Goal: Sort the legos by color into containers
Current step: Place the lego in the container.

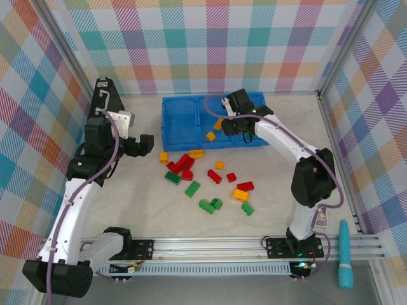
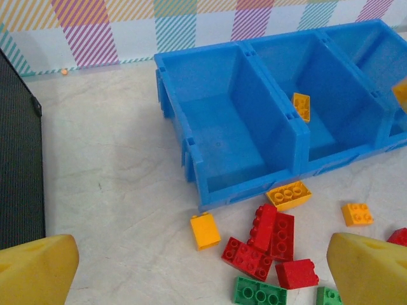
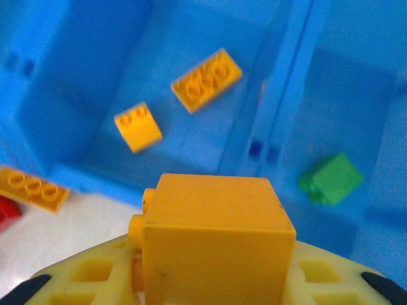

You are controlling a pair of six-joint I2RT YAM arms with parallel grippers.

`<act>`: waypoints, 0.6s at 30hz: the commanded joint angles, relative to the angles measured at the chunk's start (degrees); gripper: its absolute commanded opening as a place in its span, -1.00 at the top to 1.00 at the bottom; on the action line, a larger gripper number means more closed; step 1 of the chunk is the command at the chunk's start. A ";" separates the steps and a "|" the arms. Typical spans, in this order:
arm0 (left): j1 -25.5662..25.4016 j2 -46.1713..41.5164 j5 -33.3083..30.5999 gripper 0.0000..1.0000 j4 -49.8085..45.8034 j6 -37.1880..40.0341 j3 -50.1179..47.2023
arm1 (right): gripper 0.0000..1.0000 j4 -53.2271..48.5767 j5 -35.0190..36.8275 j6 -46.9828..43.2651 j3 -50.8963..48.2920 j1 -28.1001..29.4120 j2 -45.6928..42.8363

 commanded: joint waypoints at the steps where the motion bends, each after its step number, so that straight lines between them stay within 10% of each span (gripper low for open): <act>1: 0.17 0.20 -0.16 -1.00 -0.92 -0.08 0.45 | 0.32 0.19 -1.17 -2.95 4.62 0.32 5.04; 18: 0.66 2.36 -0.79 -1.00 0.40 -1.42 0.24 | 0.04 0.29 -3.43 -3.84 15.01 0.95 18.09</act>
